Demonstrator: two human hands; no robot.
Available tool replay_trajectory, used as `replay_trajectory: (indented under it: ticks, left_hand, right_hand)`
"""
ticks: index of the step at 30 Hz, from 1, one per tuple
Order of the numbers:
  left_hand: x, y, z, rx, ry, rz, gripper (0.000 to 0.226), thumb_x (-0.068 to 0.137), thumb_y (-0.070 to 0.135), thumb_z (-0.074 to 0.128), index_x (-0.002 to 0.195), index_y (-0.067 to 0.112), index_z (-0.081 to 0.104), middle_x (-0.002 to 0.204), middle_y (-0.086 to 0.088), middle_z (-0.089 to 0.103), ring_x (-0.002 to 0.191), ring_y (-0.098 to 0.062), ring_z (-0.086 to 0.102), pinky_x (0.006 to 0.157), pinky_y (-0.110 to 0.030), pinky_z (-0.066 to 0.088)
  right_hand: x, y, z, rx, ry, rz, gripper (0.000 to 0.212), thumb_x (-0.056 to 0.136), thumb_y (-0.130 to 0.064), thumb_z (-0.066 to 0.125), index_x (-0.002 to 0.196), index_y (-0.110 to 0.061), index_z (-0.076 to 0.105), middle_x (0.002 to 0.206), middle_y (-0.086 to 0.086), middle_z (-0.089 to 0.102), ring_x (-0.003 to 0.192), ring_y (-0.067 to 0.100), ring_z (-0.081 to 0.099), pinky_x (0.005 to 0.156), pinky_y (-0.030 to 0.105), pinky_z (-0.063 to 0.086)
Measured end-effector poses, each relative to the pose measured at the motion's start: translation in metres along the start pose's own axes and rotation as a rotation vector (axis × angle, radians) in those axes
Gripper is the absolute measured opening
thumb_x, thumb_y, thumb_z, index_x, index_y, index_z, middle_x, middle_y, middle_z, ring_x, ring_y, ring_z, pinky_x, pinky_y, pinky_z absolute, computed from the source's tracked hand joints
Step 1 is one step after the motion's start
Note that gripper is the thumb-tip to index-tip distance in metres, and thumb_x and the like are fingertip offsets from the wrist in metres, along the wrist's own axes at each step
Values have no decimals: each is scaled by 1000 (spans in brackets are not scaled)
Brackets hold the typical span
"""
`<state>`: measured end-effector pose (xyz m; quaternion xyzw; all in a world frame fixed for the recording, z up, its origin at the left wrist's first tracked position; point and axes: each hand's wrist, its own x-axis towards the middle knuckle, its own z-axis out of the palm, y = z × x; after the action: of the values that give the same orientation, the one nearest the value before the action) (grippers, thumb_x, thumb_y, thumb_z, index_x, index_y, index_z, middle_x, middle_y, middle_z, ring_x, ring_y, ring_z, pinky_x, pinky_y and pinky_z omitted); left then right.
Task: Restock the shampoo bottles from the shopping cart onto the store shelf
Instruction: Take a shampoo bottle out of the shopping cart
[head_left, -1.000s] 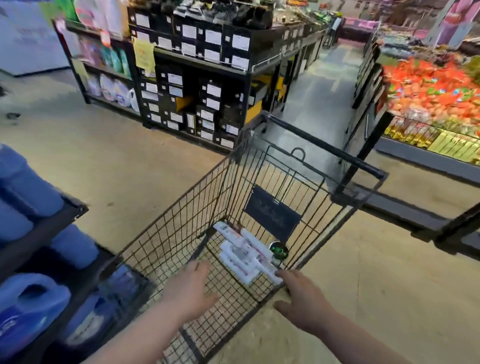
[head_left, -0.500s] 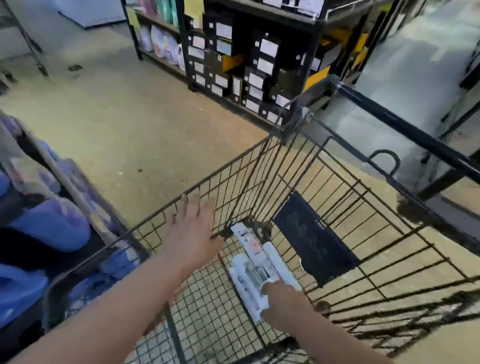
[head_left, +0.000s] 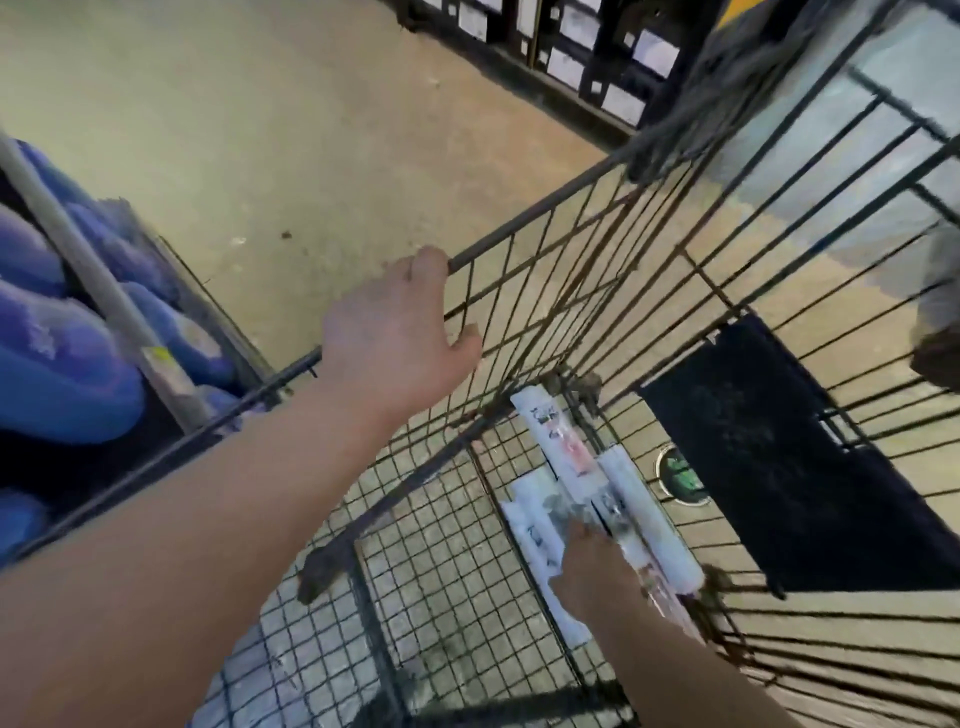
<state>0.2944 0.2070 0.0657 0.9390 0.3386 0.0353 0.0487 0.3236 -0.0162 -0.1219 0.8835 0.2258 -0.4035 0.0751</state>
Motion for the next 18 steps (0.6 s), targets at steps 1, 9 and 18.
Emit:
replay_trajectory:
  ticks: [1,9,18]
  left_hand:
    - [1,-1,2,17,12,10,48,88,49,48,119,15,37,106,-6,55,84,-30,57,57,-32,32]
    - [0,-6,6,6,43,32,50,87,49,50,123,16,34,110,-3,52,88,-24,54,58,-32,33]
    - [-2,-4,11,4,65,12,54,87,47,52,126,15,35,115,-5,51,99,-27,52,63,-33,31]
  right_hand:
    - [5,-3,1,7,10,20,79,89,-37,59,148,-12,13,151,8,27,136,26,33,104,37,38]
    - [18,-18,4,-99,93,50,92,78,-58,62,144,-10,19,143,9,39,129,25,41,94,34,46]
    - [20,6,8,54,131,-67,56,85,-33,62,132,-19,35,110,0,62,94,18,65,79,31,54]
